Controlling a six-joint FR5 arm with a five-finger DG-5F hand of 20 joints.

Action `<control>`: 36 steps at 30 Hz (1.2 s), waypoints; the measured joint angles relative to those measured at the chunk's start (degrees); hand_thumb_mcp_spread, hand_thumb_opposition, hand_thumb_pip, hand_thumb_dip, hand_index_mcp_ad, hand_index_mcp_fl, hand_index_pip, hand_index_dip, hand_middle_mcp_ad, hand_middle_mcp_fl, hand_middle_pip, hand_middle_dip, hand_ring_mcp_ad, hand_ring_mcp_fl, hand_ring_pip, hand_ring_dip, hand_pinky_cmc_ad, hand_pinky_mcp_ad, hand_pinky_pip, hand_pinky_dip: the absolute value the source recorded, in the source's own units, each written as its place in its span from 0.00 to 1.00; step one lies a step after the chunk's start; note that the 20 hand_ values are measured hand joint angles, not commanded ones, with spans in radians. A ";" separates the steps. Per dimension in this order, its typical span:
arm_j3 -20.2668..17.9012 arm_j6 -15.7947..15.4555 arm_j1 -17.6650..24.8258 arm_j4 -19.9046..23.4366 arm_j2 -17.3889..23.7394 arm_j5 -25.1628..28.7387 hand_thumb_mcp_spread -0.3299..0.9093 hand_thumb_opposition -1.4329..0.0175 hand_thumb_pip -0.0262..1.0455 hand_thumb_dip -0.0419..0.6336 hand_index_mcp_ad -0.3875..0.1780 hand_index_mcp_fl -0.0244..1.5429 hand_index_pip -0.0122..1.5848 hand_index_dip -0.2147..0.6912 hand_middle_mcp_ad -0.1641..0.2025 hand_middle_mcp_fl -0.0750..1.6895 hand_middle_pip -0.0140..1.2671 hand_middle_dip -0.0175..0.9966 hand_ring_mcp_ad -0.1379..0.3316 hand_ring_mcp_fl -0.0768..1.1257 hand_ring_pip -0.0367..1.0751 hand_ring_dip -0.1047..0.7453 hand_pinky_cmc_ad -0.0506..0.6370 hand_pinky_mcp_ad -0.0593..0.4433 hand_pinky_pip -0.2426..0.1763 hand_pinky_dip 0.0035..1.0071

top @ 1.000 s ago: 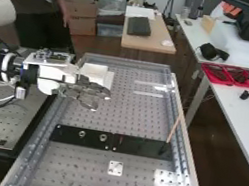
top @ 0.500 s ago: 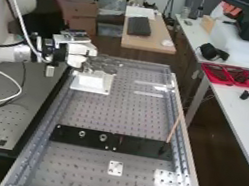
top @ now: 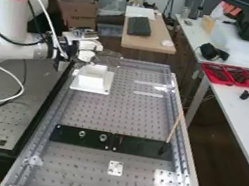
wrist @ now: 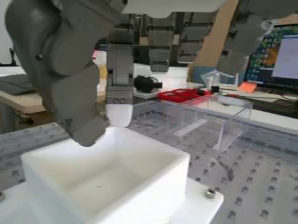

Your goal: Grab the smaller nut and place it in the white container

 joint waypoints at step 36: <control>13.98 12.41 -6.39 -9.90 7.79 22.08 0.48 0.48 0.72 0.38 0.43 0.02 0.12 0.46 0.67 0.06 0.10 0.23 0.51 0.06 0.11 0.25 0.55 0.67 0.43 0.22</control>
